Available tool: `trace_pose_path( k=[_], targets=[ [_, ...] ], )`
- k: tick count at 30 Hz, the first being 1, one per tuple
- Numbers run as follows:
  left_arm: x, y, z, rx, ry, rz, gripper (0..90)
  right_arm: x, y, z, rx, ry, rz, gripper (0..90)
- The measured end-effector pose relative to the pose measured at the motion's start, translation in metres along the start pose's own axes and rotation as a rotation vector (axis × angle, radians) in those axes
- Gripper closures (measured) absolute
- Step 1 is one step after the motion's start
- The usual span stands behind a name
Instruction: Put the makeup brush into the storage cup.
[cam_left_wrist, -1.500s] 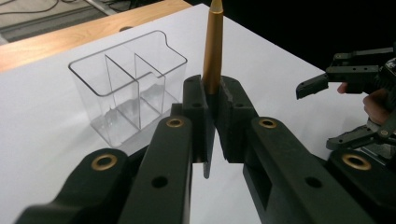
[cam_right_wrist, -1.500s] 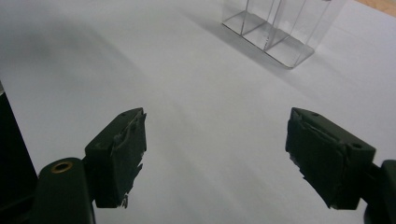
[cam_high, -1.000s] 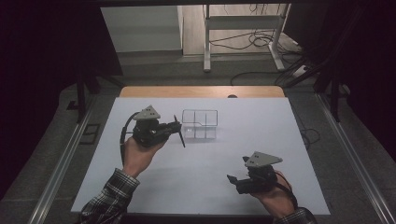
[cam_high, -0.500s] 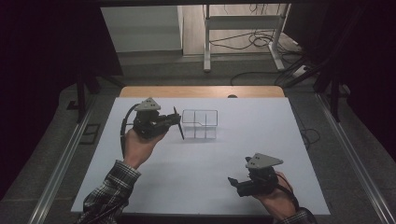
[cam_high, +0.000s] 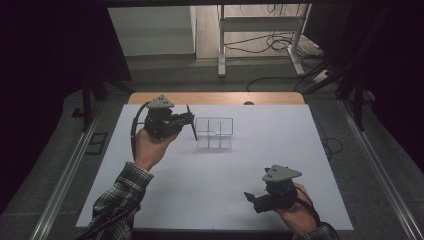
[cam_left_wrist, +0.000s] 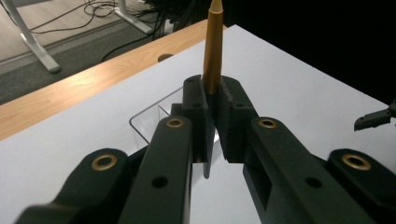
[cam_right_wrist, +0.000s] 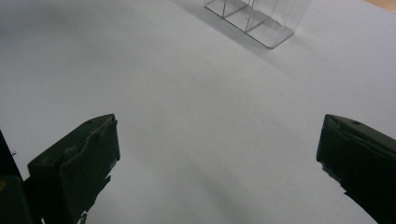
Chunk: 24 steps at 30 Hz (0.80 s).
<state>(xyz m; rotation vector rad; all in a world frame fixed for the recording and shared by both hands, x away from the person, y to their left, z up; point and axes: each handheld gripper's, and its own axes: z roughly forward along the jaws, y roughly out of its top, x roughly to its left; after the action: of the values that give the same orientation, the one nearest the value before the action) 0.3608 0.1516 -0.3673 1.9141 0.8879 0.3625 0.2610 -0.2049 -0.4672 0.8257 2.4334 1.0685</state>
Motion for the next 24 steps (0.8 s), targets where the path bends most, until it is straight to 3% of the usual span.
trace_pose_path(
  k=[24],
  targets=[
    [0.013,0.016,0.027,0.009,0.074,0.015,83.3,-0.002,-0.001,-0.001,-0.030,-0.028,-0.016,0.0]
  ],
)
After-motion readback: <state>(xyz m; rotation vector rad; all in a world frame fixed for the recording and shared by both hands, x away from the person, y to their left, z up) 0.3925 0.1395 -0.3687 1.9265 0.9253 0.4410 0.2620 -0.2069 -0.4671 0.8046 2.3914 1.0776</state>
